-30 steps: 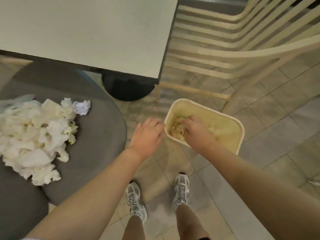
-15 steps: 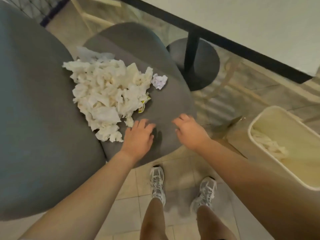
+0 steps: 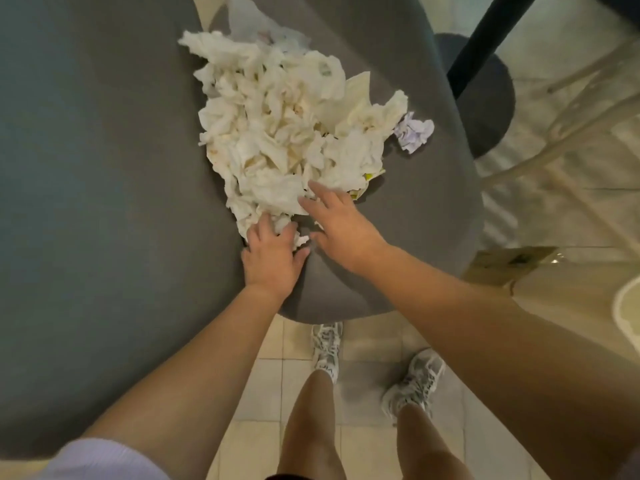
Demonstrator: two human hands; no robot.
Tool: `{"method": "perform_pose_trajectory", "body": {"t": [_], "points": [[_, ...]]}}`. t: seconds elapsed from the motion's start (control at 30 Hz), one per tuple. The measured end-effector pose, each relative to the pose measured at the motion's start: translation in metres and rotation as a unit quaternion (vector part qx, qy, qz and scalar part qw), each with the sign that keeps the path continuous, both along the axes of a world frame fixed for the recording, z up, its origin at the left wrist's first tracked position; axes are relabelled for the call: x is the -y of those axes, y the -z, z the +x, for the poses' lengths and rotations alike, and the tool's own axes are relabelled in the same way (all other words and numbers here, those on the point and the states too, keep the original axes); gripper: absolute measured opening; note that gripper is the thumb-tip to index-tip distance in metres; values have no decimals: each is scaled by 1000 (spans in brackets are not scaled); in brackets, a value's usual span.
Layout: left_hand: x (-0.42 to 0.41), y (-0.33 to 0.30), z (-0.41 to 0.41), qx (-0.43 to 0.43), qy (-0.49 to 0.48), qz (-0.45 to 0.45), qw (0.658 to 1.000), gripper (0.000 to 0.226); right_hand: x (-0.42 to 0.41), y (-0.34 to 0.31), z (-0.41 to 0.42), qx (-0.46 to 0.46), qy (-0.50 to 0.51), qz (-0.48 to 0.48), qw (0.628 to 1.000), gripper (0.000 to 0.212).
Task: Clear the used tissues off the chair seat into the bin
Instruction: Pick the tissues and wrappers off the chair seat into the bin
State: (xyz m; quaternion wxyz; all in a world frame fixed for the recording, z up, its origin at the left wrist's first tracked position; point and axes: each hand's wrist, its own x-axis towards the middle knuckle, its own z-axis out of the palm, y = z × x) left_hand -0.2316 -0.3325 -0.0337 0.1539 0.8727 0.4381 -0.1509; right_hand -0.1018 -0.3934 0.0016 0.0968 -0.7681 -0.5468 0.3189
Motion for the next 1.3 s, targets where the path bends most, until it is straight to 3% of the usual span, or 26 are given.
{"method": "perform_pose_trajectory", "body": {"t": [0.13,0.3,0.43,0.5,0.63,0.87,1.3], "points": [[0,23,1,0,20,22,1000,43,-40,11,-9,43,-77,31,996,72],[1,27,2,84,-69,18,994,37,-69,24,-22,21,-117,-17,993,73],[-7,23,3,111,-89,-80,987,33,-71,28,-19,59,-88,5,994,49],[-8,21,2,123,-64,-77,987,32,-66,29,-14,60,-86,38,994,35],[-2,14,2,141,-39,-59,987,45,-50,28,0,0,-4,151,988,39],[14,-6,-6,169,-50,-61,982,37,-7,2,8,8,63,244,968,33],[41,-65,8,234,119,-61,963,41,83,-52,29,-19,111,207,972,33]]}}
